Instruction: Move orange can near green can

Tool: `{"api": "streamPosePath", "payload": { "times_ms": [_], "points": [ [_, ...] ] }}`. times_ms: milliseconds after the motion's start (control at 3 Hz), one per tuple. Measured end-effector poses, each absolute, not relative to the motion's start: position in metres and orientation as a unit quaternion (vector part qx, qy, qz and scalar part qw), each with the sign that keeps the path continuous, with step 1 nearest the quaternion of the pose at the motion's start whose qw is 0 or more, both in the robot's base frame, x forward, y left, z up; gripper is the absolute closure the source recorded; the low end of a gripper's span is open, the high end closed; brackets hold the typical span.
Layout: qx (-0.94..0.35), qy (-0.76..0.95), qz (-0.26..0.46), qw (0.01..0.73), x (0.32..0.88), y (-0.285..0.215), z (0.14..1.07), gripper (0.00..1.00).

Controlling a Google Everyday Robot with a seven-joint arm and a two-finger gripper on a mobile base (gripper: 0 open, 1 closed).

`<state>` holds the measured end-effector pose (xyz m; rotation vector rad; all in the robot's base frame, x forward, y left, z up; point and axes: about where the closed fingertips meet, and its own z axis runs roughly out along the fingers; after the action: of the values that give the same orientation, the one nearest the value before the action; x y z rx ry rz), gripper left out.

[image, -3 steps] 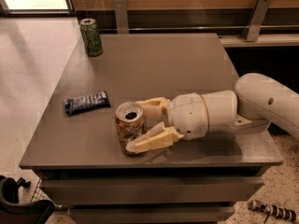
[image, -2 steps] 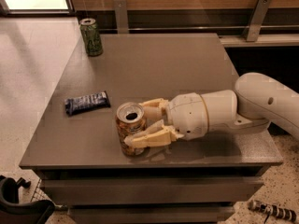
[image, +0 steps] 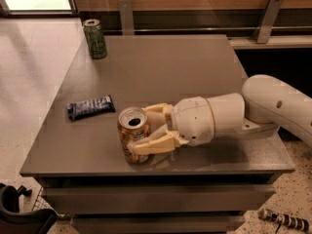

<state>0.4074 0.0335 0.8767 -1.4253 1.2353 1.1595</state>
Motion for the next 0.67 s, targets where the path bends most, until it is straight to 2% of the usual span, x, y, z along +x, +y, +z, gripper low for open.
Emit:
{"api": "streamPosePath", "payload": {
  "times_ms": [333,667],
  "points": [
    [-0.576,0.499,0.468,0.447,0.407,0.034,0.877,1.0],
    [-0.582,0.498,0.468,0.44,0.441,0.034,0.901,1.0]
  ]
}}
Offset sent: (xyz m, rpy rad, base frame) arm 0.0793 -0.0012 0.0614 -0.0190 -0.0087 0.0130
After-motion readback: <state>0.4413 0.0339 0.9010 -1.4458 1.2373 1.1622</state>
